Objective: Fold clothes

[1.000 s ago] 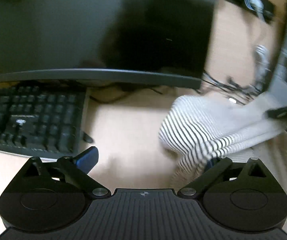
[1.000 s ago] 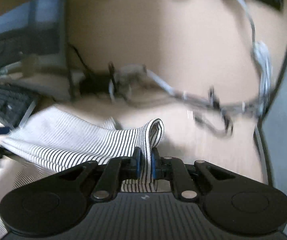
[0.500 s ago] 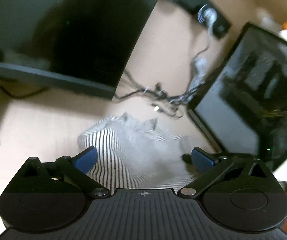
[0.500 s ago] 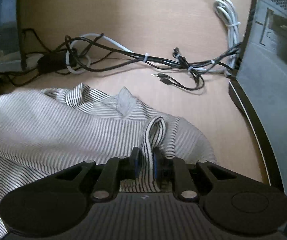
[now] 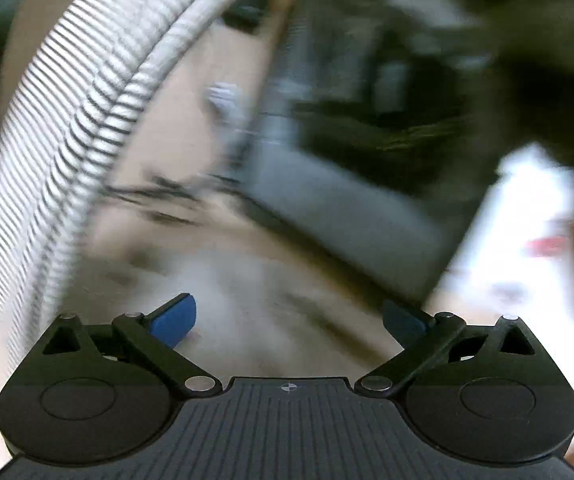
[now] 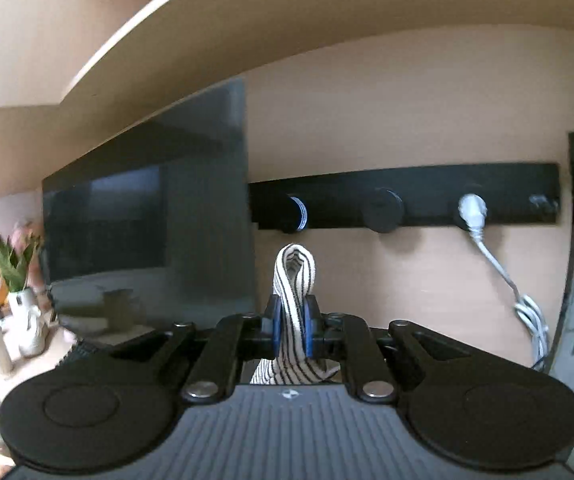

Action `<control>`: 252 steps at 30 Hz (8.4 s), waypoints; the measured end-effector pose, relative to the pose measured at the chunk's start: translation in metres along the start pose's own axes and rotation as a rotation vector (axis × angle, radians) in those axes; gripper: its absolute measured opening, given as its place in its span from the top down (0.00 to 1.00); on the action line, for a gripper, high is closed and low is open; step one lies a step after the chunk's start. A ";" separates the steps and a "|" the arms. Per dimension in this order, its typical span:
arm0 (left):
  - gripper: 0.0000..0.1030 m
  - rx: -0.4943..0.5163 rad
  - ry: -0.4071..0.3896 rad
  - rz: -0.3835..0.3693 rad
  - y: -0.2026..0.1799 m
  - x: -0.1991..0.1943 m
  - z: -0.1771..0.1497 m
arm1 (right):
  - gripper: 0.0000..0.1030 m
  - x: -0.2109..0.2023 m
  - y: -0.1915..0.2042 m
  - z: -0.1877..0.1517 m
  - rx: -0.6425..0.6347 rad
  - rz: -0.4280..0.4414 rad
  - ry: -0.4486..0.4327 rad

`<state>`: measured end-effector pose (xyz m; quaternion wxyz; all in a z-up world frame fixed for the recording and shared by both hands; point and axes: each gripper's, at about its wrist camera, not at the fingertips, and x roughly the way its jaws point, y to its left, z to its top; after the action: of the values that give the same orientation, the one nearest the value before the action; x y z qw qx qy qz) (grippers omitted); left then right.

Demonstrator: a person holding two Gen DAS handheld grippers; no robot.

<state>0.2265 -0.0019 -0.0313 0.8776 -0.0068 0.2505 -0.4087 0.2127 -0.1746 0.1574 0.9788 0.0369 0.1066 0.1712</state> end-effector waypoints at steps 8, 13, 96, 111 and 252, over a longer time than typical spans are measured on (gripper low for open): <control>0.01 -0.233 -0.014 0.541 0.068 0.008 -0.012 | 1.00 0.026 -0.044 -0.035 0.030 -0.193 0.119; 0.00 -0.312 0.058 0.376 0.071 -0.020 -0.020 | 0.97 0.074 -0.092 -0.100 0.209 -0.181 0.353; 0.00 -0.082 0.148 0.160 0.049 -0.047 -0.076 | 0.96 0.169 0.053 -0.154 0.081 0.233 0.522; 0.00 -0.129 0.116 0.368 0.093 -0.052 -0.056 | 0.68 0.078 -0.032 -0.148 0.052 -0.211 0.446; 0.00 0.168 0.180 0.211 -0.032 -0.044 -0.032 | 0.93 -0.148 -0.058 -0.201 0.368 -0.495 0.354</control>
<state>0.1653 0.0142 -0.0335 0.8872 0.1294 0.2923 -0.3326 0.0516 -0.2727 -0.0159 0.9339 0.1552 0.3094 -0.0894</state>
